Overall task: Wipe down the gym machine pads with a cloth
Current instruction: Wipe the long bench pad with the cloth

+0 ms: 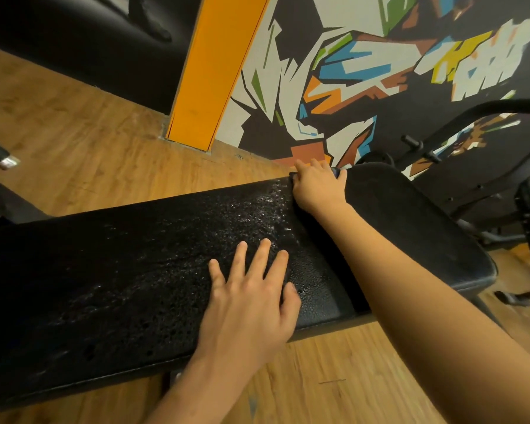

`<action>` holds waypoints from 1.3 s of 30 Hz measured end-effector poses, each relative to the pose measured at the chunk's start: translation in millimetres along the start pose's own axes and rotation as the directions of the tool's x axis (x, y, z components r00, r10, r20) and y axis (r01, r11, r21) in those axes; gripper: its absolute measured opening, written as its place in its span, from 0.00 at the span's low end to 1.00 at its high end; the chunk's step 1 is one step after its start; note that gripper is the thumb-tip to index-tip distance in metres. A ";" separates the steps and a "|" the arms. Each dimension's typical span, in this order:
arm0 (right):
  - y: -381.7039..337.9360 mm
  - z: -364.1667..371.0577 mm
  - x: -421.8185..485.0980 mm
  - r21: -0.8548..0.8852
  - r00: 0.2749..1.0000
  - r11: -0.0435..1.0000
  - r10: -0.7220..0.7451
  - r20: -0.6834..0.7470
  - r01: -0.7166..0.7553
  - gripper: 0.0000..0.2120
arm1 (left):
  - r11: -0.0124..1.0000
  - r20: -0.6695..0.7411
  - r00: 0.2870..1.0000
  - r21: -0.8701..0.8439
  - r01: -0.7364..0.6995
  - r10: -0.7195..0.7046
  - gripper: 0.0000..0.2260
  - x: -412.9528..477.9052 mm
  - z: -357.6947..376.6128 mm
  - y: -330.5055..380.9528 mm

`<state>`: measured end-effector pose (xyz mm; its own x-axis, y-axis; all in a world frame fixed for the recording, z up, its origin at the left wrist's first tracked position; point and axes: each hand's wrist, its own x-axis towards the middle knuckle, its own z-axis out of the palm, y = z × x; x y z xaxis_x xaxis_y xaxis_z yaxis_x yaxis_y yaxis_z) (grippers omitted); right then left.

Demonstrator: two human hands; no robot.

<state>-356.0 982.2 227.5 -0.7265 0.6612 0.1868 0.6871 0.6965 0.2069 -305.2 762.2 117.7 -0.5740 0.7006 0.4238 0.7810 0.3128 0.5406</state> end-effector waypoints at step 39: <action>16.2 -10.1 -18.6 0.031 0.991 0.994 -0.109 0.075 0.107 0.24 | 1.000 -0.021 1.000 -0.009 -0.022 0.021 0.24 -0.8 2.2 -3.6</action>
<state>-331.4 978.4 237.1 -0.7943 0.6007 0.0905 0.6056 0.7714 0.1954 -307.0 762.0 113.8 -0.5622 0.6934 0.4508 0.7909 0.2915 0.5380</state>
